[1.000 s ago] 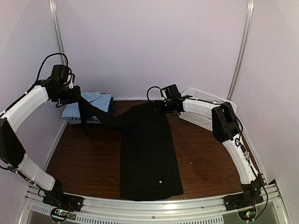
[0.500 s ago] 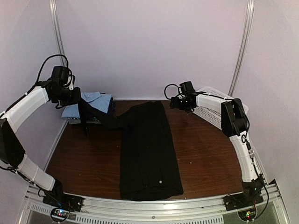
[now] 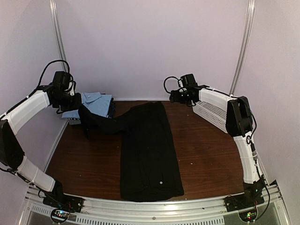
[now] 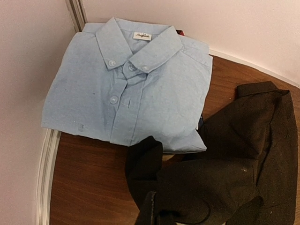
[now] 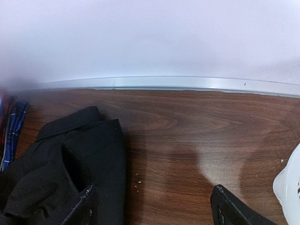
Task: Fold and stack the long sleeve shirts
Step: Flatten out the crumpled shirt at the center of the board.
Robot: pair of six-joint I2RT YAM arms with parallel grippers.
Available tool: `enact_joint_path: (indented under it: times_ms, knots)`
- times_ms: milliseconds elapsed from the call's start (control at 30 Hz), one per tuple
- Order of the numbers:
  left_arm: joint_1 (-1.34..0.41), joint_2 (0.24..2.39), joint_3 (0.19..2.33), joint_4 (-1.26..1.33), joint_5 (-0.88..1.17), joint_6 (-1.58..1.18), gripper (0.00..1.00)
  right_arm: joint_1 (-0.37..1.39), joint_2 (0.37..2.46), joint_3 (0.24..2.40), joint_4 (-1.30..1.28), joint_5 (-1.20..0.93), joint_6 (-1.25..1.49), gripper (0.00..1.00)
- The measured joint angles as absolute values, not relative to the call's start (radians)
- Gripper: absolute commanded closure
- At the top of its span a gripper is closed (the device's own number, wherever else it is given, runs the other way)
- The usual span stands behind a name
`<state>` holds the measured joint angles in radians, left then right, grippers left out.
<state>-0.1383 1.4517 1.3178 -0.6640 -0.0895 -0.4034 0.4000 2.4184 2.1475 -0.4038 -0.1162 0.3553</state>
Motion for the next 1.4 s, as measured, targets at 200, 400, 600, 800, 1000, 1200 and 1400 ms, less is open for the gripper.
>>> enact_joint_path:
  times_ms: [200, 400, 600, 800, 1000, 1200, 1400]
  knots:
    - [-0.138, 1.436, 1.268, -0.641, -0.077, -0.419, 1.0, 0.475, 2.303, 2.048, -0.41, -0.114, 0.334, 0.23]
    - [-0.138, 1.422, 1.204, -0.6, -0.051, -0.429, 1.0, 0.602, 2.095, 1.716, -0.38, -0.105, 0.344, 0.3]
    - [-0.138, 1.382, 1.129, -0.556, -0.025, -0.442, 1.0, 0.721, 1.874, 1.343, -0.334, -0.084, 0.407, 0.37]
    - [-0.138, 1.323, 1.065, -0.513, 0.021, -0.455, 1.0, 0.844, 1.802, 1.18, -0.281, -0.049, 0.483, 0.49]
    - [-0.138, 1.297, 1.029, -0.488, 0.044, -0.466, 1.0, 0.866, 1.813, 1.133, -0.247, -0.039, 0.531, 0.52]
    - [-0.138, 1.295, 1.008, -0.464, 0.049, -0.479, 1.0, 0.864, 1.843, 1.136, -0.235, -0.006, 0.555, 0.52]
    - [-0.138, 1.294, 0.996, -0.457, 0.065, -0.485, 1.0, 0.864, 1.908, 1.161, -0.23, 0.004, 0.559, 0.54]
